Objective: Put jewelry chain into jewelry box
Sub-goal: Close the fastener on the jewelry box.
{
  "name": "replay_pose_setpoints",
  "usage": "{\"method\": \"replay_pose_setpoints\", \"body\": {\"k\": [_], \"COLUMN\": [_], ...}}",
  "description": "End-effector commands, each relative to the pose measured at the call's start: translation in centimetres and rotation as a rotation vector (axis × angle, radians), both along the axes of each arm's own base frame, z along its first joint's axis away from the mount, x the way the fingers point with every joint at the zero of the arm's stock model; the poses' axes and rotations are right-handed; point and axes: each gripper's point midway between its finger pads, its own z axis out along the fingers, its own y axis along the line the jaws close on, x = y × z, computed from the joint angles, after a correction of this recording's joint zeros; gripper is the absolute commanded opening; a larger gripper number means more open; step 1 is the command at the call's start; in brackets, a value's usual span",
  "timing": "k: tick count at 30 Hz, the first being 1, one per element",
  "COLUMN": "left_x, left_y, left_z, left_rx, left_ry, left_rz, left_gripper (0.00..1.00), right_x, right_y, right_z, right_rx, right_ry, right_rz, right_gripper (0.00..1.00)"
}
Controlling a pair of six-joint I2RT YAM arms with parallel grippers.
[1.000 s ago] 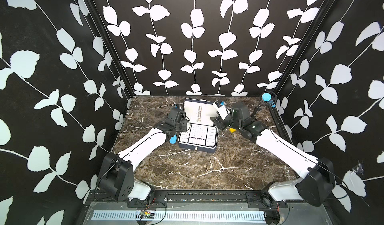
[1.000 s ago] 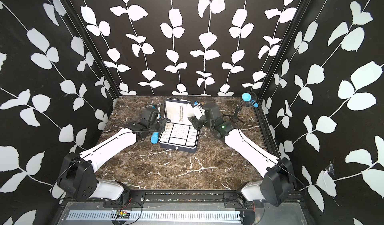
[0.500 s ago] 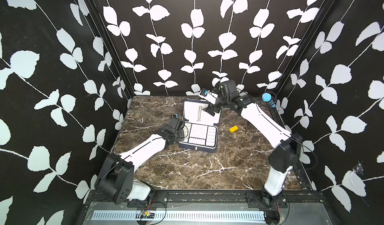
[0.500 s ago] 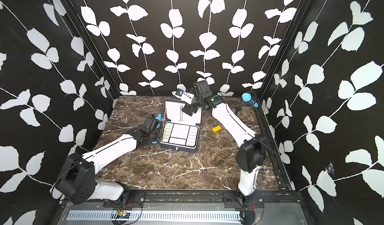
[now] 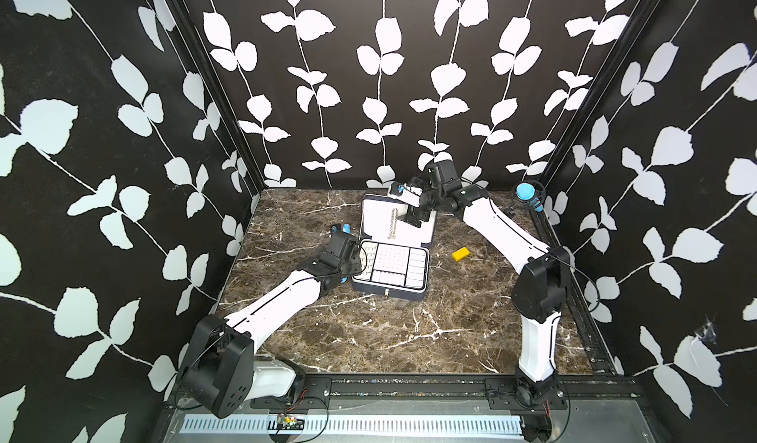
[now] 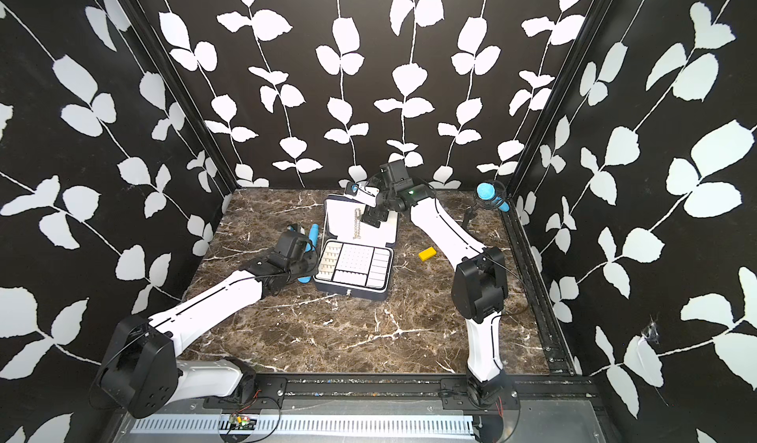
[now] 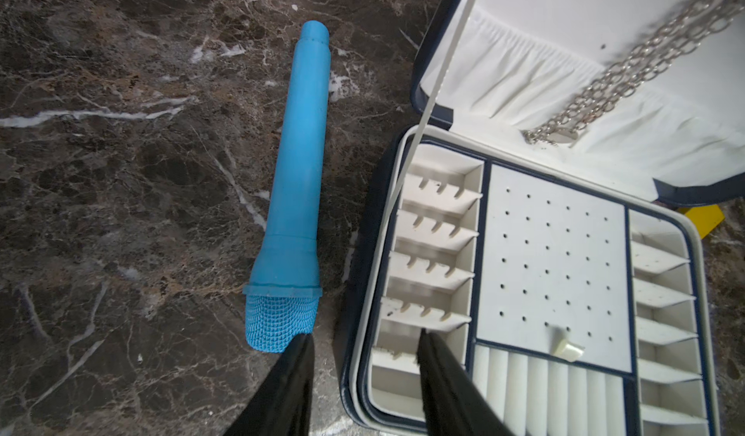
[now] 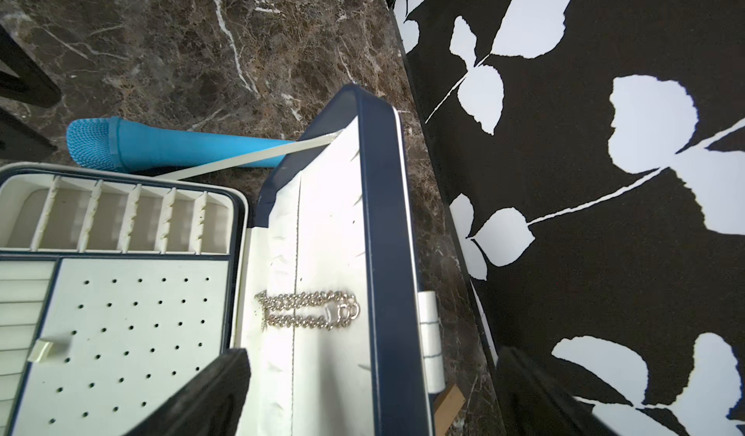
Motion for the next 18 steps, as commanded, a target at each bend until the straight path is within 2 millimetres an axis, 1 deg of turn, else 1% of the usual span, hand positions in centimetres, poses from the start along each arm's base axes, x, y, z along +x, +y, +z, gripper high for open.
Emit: {"method": "replay_pose_setpoints", "body": {"k": [1,5,9,12,18], "left_x": [0.2,0.1,0.0,-0.1,-0.3], "left_y": [-0.1,-0.2,-0.3,-0.3,-0.2], "left_z": [-0.2,-0.8,-1.3,-1.9,-3.0], "left_rx": [-0.020,-0.022,-0.027,-0.029,-0.027], "left_ry": [-0.001,0.017,0.031,0.045,0.069], "left_rz": [0.009,0.010,0.013,0.015,0.025], "left_gripper": [0.45,0.45,0.45,0.45,0.43], "right_x": [1.9,2.8,2.9,2.9,2.8], "right_y": [0.7,1.1,1.4,1.4,1.3], "right_z": [-0.3,-0.6,-1.0,-1.6,-1.7], "right_rx": [0.013,0.019,0.025,0.016,0.018], "right_ry": [-0.079,-0.104,-0.094,-0.082,-0.077], "right_rz": [0.005,0.002,0.011,0.016,0.020], "right_gripper": [0.96,0.96,0.93,0.89,0.81]}}
